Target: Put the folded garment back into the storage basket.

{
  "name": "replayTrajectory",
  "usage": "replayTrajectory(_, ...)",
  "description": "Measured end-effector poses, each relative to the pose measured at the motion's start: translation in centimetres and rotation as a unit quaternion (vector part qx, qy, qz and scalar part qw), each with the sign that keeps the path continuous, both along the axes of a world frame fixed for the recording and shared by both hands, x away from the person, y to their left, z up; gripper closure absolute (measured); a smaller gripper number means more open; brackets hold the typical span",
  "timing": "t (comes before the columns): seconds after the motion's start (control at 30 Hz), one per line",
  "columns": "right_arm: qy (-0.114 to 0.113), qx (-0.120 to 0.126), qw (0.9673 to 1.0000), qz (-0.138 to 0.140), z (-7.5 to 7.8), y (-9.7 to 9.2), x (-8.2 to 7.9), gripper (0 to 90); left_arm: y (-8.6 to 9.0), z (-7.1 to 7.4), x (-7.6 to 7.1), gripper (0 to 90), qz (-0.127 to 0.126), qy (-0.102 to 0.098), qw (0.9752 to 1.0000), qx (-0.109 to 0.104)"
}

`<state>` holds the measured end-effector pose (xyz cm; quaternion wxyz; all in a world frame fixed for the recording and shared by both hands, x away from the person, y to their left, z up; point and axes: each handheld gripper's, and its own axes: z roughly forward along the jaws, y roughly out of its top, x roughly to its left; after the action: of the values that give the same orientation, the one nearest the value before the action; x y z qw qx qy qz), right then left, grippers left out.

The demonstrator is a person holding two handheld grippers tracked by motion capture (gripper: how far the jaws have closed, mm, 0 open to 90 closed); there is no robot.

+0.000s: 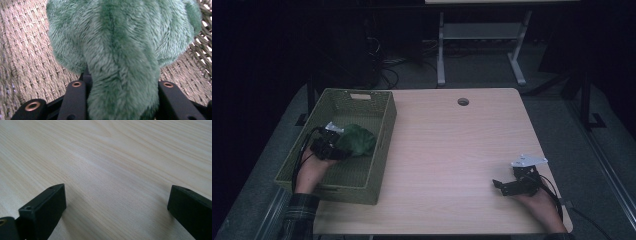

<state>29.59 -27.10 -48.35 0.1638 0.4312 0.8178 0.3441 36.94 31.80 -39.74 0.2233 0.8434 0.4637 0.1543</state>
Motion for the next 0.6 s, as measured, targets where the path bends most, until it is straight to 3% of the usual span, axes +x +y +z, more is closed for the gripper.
replayTrajectory(0.17,0.000,0.000,1.0000,0.000,0.0,0.0,0.0,1.6,0.0,-0.5,0.2,45.3,-0.006,0.018,0.9998,0.004)
replayTrajectory(0.37,0.000,0.000,1.0000,0.000,0.0,0.0,0.0,1.6,0.0,-0.5,0.1,32.2,-0.013,0.021,0.9997,-0.005)
replayTrajectory(0.47,0.000,0.000,1.0000,0.000,0.0,0.0,0.0,1.6,0.1,-0.1,-0.2,24.5,-0.016,0.014,0.9997,-0.012)
replayTrajectory(0.6,0.000,0.000,1.0000,0.000,0.0,0.0,0.0,1.6,0.2,0.9,-0.6,20.9,-0.018,-0.002,0.9996,-0.020)
